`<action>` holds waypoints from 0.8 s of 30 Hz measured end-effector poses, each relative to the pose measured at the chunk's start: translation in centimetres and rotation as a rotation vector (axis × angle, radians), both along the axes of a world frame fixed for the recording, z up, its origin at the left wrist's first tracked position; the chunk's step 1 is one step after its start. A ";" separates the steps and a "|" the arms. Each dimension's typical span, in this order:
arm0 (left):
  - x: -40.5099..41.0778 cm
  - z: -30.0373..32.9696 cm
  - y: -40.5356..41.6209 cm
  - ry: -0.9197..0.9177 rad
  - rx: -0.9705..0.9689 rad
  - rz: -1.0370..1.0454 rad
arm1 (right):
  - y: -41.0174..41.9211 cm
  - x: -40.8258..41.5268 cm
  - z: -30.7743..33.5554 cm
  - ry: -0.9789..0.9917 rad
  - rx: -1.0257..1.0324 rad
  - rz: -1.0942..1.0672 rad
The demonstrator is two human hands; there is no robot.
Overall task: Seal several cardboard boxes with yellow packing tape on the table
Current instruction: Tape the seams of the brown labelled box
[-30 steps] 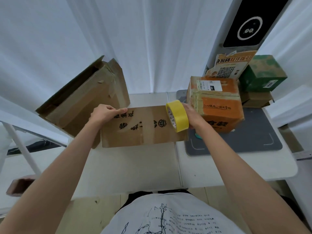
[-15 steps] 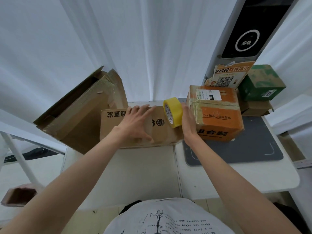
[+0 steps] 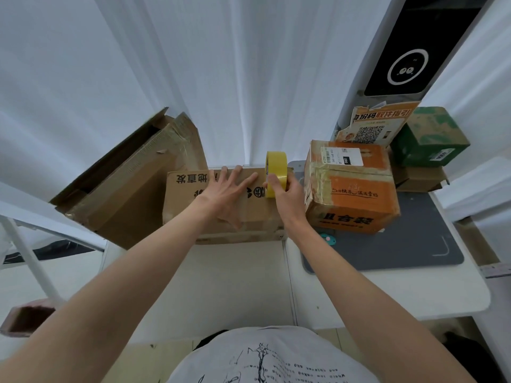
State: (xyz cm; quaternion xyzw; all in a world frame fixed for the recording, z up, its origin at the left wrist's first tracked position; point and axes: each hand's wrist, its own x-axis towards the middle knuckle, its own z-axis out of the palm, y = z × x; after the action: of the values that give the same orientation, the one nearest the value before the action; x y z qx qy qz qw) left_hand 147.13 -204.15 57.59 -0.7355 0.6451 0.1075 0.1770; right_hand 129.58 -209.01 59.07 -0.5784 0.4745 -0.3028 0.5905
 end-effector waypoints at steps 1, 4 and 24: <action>0.0 0.0 -0.1 0.003 0.002 -0.003 | -0.1 0.1 0.0 0.007 -0.005 -0.002; 0.0 -0.2 -0.2 0.013 0.001 -0.012 | 0.1 -0.2 0.4 0.021 -0.029 -0.003; 0.9 -0.4 -1.4 0.048 0.021 0.014 | 5.0 -3.1 1.2 0.010 0.221 -0.064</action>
State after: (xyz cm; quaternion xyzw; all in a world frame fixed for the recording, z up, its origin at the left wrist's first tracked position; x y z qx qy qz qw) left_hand 148.03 -205.51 57.23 -0.7352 0.6430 0.1331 0.1683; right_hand 126.46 -203.98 60.28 -0.4956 0.5263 -0.2645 0.6384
